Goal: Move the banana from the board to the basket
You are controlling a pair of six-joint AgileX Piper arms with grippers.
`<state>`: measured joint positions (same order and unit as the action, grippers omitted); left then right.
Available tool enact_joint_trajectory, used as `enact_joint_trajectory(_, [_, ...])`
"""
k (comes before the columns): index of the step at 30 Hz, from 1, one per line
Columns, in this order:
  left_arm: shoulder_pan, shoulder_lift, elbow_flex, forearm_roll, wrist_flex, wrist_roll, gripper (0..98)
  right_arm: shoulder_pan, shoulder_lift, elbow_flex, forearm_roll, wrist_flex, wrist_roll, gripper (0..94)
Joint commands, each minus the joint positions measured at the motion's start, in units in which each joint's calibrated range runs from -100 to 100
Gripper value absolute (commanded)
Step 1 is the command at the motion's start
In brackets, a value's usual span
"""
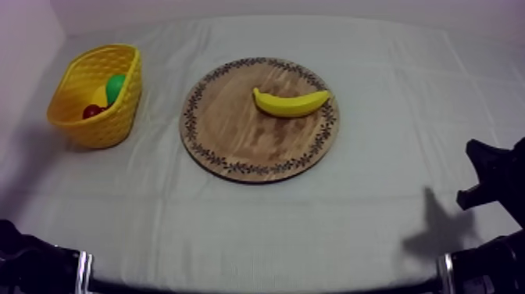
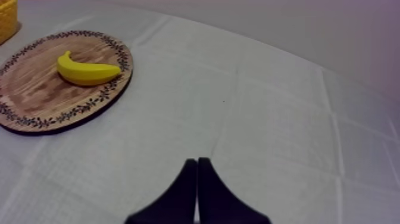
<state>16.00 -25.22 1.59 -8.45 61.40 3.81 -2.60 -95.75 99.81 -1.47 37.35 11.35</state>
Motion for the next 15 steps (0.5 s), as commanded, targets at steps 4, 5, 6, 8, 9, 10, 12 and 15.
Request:
enact_joint_trajectory(4, [3.6, 3.1, -5.4, 1.10, 5.1, -0.6, 0.0, 0.0, 0.0, 0.0, 0.0, 0.0, 0.0, 0.3])
enact_joint_trajectory(5, [4.2, 3.6, -5.8, 1.17, 5.5, -0.8, 0.0, 0.0, 0.0, 0.0, 0.0, 0.0, 0.0, 0.3])
enact_joint_trajectory(6, [4.8, 4.1, -6.1, 1.18, 5.8, -0.9, 0.0, 0.0, 0.0, 0.0, 0.0, 0.0, 0.0, 0.3])
enact_joint_trajectory(8, [5.9, 5.0, -6.5, 1.12, 6.1, -1.3, 0.0, 0.0, 0.0, 0.0, 0.0, 0.0, 0.0, 0.3])
enact_joint_trajectory(9, [6.4, 5.5, -6.6, 1.07, 6.2, -1.6, 0.0, 0.0, 0.0, 0.0, 0.0, 0.0, 0.0, 0.3])
enact_joint_trajectory(10, [7.0, 6.1, -6.7, 1.03, 6.3, -1.8, 0.0, 0.0, 0.0, 0.0, 0.0, 0.0, 0.0, 0.3])
enact_joint_trajectory(12, [8.0, 7.3, -7.2, 0.99, 6.4, -2.2, 0.0, 0.0, 0.0, 0.0, 0.0, 0.0, 0.0, 0.3])
enact_joint_trajectory(15, [9.7, 9.3, -8.1, 0.93, 6.6, -2.8, 0.0, 0.0, 0.0, 0.0, 0.0, 0.0, 0.0, 0.3])
